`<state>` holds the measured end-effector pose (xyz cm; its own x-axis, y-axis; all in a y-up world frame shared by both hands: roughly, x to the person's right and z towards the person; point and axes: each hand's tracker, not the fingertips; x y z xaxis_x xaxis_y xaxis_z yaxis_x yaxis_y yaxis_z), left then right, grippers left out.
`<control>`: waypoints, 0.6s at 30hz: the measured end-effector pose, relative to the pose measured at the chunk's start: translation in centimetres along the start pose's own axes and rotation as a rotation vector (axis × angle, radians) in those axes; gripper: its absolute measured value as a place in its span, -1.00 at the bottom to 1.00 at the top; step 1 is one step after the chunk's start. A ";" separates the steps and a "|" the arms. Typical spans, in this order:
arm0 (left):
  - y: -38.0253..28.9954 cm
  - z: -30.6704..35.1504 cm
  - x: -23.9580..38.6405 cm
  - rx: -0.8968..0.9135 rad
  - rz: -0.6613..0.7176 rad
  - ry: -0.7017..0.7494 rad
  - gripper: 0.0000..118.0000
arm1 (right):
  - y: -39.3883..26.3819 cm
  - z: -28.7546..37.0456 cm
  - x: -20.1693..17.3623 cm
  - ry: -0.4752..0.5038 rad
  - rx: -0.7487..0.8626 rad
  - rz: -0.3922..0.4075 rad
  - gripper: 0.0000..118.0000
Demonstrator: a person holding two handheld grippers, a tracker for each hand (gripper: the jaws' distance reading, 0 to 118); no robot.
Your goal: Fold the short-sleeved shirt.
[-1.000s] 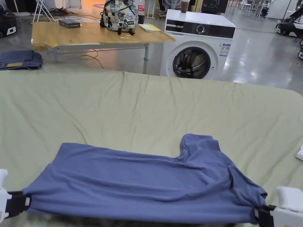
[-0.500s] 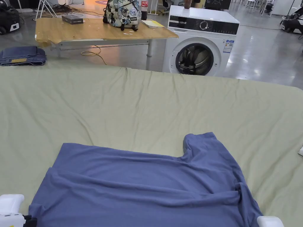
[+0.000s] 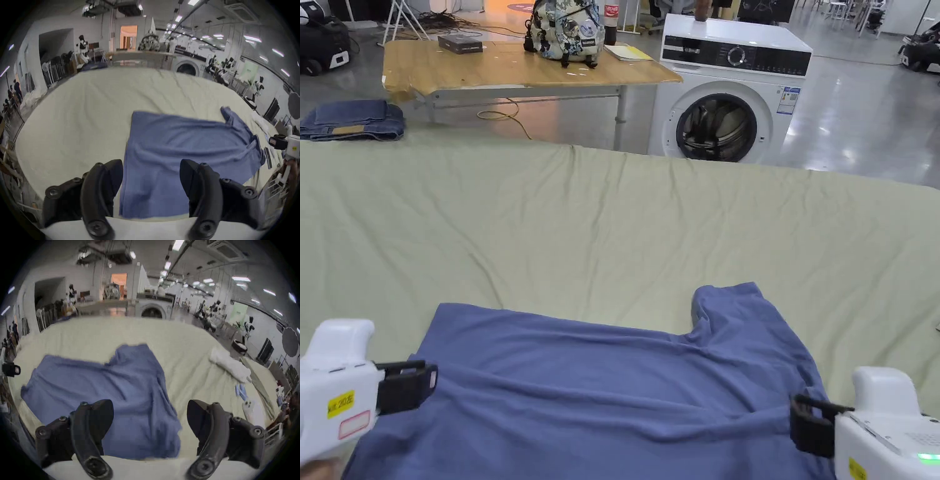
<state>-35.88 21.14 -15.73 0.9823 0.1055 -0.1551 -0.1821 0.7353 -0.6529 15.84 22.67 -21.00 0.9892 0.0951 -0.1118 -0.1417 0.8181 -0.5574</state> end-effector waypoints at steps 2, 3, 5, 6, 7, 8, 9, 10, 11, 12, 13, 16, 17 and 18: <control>0.8 0.0 0.9 0.090 -0.027 -0.003 0.21 | 0.6 0.0 -1.3 0.023 0.090 -0.016 0.31; 1.1 -0.1 1.3 0.121 -0.041 -0.006 0.01 | 0.9 0.0 -2.0 0.020 0.120 -0.021 0.03; 1.8 -0.3 2.1 0.169 -0.051 0.016 -0.57 | 1.4 -0.2 -3.8 0.016 0.181 -0.027 -0.51; 2.1 -0.4 2.7 0.184 -0.048 0.030 -0.80 | 1.6 -0.3 -4.4 0.019 0.198 -0.033 -0.82; 2.3 -0.6 3.0 0.199 -0.047 0.037 -0.88 | 1.8 -0.5 -4.9 0.032 0.217 -0.046 -0.91; 2.5 -0.9 3.1 0.202 -0.042 0.034 -1.00 | 1.9 -0.7 -5.3 0.048 0.237 -0.059 -0.96; 2.8 -1.1 3.1 0.213 -0.035 0.033 -1.00 | 2.1 -0.9 -5.8 0.047 0.233 -0.058 -1.00; 3.1 -1.1 3.6 0.223 -0.038 0.053 -1.00 | 2.2 -1.1 -6.1 0.057 0.236 -0.057 -1.00; 3.4 -1.3 3.7 0.246 -0.048 0.088 -1.00 | 2.3 -1.3 -6.4 0.064 0.245 -0.061 -1.00; 3.8 -1.7 3.7 0.250 -0.051 0.096 -1.00 | 2.4 -1.5 -6.7 0.059 0.245 -0.063 -1.00; 4.5 -2.2 3.4 0.241 -0.049 0.094 -1.00 | 2.5 -1.7 -6.9 0.060 0.244 -0.065 -1.00; 7.1 -4.9 1.6 0.205 -0.019 0.100 -1.00 | 2.6 -2.5 -7.2 0.077 0.223 -0.074 -1.00; 8.1 -6.0 0.8 0.170 -0.003 0.103 -1.00 | 2.6 -2.8 -7.1 0.083 0.214 -0.077 -1.00; 9.0 -7.2 0.0 0.112 0.012 0.084 -1.00 | 2.5 -3.0 -7.1 0.087 0.205 -0.079 -1.00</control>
<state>-37.81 22.87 -26.95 0.9719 0.0621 -0.2271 -0.1834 0.8046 -0.5648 8.32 22.29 -24.09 0.9886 -0.0156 -0.1496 -0.0444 0.9200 -0.3895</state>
